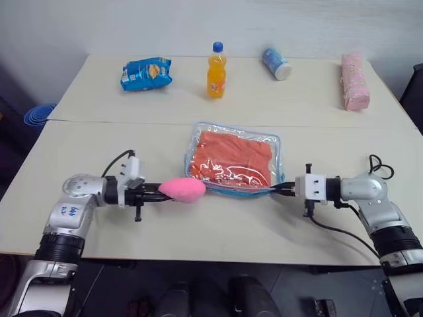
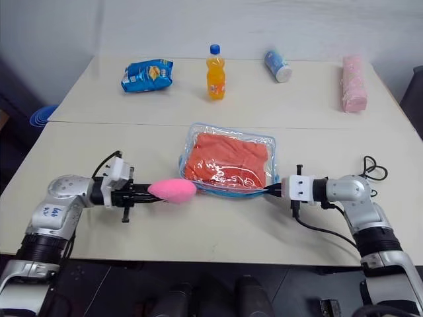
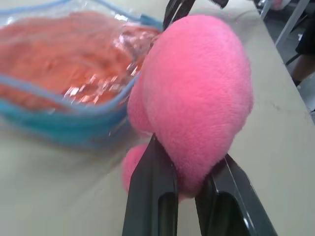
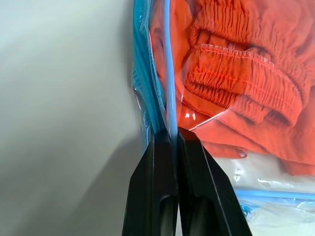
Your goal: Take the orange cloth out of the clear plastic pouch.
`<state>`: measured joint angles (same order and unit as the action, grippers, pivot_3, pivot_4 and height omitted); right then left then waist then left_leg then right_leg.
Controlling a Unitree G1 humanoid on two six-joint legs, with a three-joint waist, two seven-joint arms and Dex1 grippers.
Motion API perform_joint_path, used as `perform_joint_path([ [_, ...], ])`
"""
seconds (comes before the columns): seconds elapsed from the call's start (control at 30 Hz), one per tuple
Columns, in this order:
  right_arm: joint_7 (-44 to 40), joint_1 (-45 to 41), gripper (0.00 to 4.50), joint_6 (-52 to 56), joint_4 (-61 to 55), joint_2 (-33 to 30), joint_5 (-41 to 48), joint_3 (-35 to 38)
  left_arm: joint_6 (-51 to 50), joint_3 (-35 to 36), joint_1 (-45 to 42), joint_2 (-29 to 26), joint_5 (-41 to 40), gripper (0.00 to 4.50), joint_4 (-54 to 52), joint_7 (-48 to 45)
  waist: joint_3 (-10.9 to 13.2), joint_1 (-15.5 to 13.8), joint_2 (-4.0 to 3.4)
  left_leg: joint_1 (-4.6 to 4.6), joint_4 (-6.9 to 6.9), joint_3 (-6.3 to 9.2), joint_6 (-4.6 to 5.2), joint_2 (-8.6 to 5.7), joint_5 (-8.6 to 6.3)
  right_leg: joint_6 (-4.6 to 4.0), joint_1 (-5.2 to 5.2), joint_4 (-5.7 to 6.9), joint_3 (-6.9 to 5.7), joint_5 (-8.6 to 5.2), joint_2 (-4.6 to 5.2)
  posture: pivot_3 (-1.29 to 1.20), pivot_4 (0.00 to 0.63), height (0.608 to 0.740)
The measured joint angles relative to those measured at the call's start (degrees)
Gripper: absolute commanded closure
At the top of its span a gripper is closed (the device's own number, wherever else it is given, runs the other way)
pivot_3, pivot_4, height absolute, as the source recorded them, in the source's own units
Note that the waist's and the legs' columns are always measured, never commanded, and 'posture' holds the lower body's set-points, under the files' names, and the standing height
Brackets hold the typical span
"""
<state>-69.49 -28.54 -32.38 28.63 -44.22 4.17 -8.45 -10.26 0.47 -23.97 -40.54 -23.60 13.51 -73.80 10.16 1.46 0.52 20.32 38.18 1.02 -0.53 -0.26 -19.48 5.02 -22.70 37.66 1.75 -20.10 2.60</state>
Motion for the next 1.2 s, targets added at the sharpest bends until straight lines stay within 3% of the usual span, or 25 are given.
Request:
perform_joint_path([
  [0.2,-5.2,3.3,4.50,-4.4,-0.3,-4.4,3.6,0.1,-8.5,9.0,-5.5,-0.9,-4.4,4.37,10.9,5.2,0.0,0.1,0.04,0.01,0.01,0.01,0.02,-0.01,-0.01,0.00,0.01,0.01,-0.05,0.00,0.00,0.00,0.150,0.740],
  [0.43,-7.9,3.0,4.50,-7.0,0.1,-5.4,5.2,-0.1,-5.1,9.3,-6.9,-1.4,-1.2,4.37,23.4,4.8,0.0,0.3,0.07,0.02,0.00,-0.01,-0.02,0.00,0.01,0.00,-0.09,0.07,-0.05,0.00,-0.02,0.00,0.150,0.740],
  [0.57,-7.8,4.5,4.50,-0.3,-2.2,-5.1,9.8,1.3,-2.3,8.8,-4.2,-2.2,0.1,3.17,19.8,3.2,0.0,0.2,0.06,0.03,-0.02,0.00,-0.03,0.01,0.00,0.00,-0.08,0.06,-0.01,0.00,0.02,0.00,0.150,0.740],
  [0.67,-7.4,8.2,3.83,8.8,-8.1,-5.0,15.9,4.3,-1.3,8.7,-2.0,-3.2,1.0,2.17,15.9,3.3,0.0,0.1,0.07,0.09,-0.02,0.03,-0.03,0.01,0.00,0.00,-0.12,0.04,-0.03,0.00,0.02,0.00,0.150,0.740],
  [0.9,-4.0,21.5,1.40,24.0,-27.2,-6.9,27.3,16.6,8.8,8.6,-3.7,-11.9,6.4,0.01,13.3,2.2,0.0,-0.1,0.06,0.10,-0.12,0.02,-0.02,0.00,-0.02,0.00,-0.10,-0.08,-0.02,0.00,0.03,0.00,0.150,0.740],
  [1.03,-1.0,34.3,0.06,29.4,-37.8,-7.0,31.0,25.4,13.5,6.5,-6.5,-12.7,8.0,0.00,10.0,-1.8,0.0,-1.2,0.06,0.15,-0.16,0.02,0.04,-0.01,-0.06,0.00,-0.09,-0.20,-0.02,0.00,0.04,0.00,0.150,0.740],
  [1.1,0.1,39.2,0.02,30.8,-42.7,-6.5,31.4,27.5,13.4,5.4,-7.2,-10.4,7.1,0.00,6.9,-2.7,0.0,-1.5,0.06,0.16,-0.13,0.01,0.08,-0.01,-0.08,0.00,-0.07,-0.22,-0.01,0.00,0.04,0.00,0.150,0.740],
  [1.2,2.2,45.5,0.02,31.7,-49.7,-3.6,30.8,27.3,14.3,0.6,-8.0,-2.3,6.8,0.00,1.0,-2.6,0.0,-1.9,0.07,0.12,-0.05,0.00,0.13,-0.02,-0.11,0.02,0.04,-0.22,0.01,0.01,0.04,0.00,0.150,0.740],
])
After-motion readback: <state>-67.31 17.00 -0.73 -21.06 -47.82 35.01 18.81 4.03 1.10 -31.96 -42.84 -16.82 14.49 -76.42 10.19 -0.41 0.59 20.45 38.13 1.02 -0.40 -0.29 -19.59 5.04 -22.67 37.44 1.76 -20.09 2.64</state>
